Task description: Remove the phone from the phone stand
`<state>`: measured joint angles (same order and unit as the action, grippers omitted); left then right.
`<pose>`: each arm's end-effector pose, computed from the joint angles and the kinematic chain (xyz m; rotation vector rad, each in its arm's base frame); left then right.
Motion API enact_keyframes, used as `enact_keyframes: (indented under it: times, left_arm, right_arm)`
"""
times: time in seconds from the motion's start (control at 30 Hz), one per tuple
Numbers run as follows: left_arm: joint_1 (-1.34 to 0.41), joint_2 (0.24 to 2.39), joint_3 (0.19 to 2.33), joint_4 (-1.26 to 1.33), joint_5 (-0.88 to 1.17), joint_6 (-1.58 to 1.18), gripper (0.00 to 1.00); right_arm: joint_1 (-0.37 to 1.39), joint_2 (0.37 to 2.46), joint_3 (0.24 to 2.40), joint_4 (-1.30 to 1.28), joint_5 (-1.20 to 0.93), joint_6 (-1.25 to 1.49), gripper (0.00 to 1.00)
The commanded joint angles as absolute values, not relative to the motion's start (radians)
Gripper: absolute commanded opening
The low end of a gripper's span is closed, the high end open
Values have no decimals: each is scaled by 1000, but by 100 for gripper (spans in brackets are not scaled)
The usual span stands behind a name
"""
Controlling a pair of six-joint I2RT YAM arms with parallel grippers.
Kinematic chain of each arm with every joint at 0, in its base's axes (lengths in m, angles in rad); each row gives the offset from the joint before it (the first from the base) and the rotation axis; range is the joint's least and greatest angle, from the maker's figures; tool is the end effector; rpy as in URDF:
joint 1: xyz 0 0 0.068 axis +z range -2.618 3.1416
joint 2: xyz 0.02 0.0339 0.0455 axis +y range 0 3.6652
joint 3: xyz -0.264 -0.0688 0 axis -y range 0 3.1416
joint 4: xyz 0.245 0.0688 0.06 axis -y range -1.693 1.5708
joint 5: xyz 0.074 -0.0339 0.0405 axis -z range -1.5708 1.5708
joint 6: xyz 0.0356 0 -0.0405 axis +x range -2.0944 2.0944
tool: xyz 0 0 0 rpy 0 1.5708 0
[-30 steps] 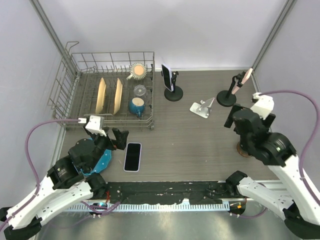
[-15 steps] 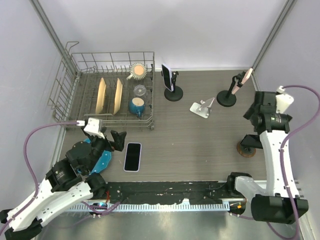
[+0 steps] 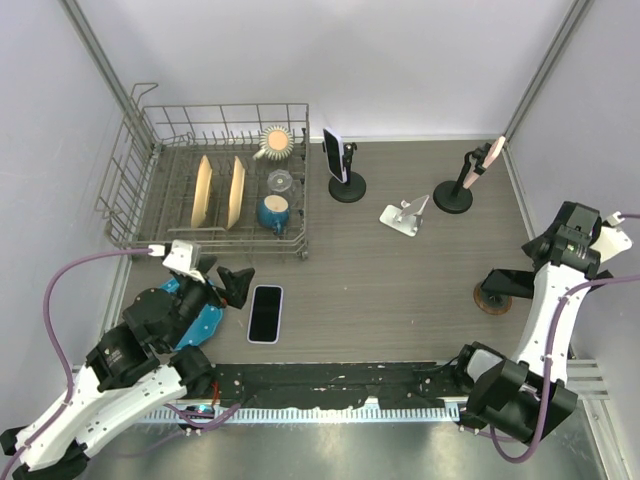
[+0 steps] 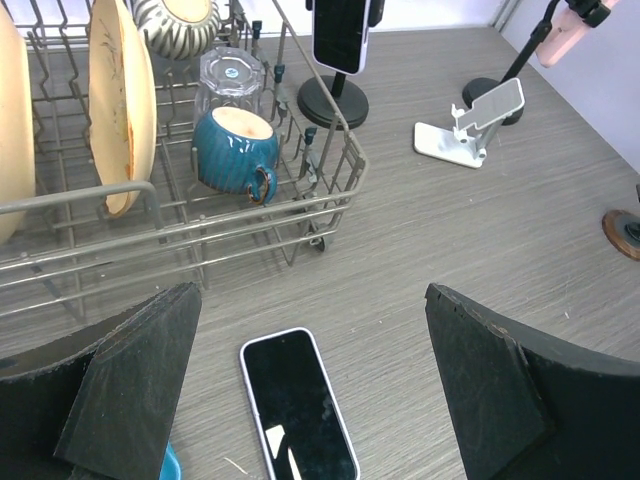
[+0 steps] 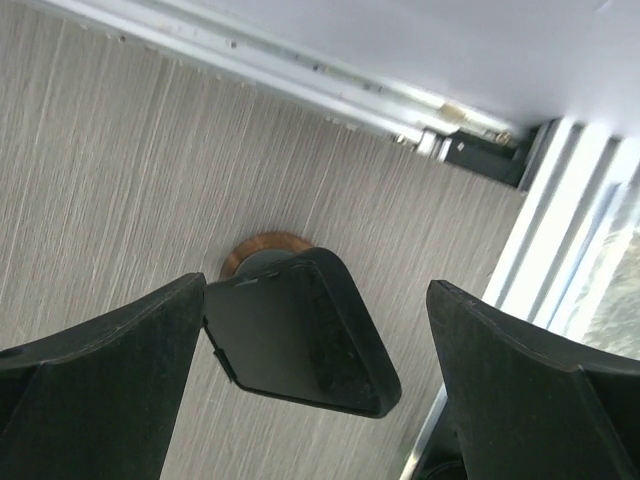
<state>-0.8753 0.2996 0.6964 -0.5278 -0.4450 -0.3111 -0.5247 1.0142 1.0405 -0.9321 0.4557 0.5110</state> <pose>0.0603 -0.0483 0.3276 0.1477 1.7086 -0.5090 0.1559 -0.1084 0.3207 1.3688 2.0104 -0.5679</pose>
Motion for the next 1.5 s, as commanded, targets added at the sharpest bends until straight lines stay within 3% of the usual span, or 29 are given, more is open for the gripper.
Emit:
enact_keyframes:
  times: [0.0,0.6,0.97,1.33,1.47]
  left_arm:
    - [-870,291,692,-494,-410,-319,100]
    - [-867,345,689,-497,-413,-310,100]
    - [-864,387,689,-494,-399,-301,100]
    - [-862,394,686,-494,-396,-299,100]
    - [-862,394,684,-492,-396,-299,100]
  right_arm:
    - [-589,993,977,-844,280,558,97]
    - [-618,936,893,-765,229,551,70]
    - [-615,890,913,-775,224,548,40]
    - [-588,867,1008,-824,215,537,1]
    - [-558,847,1078,-853,225,520,1]
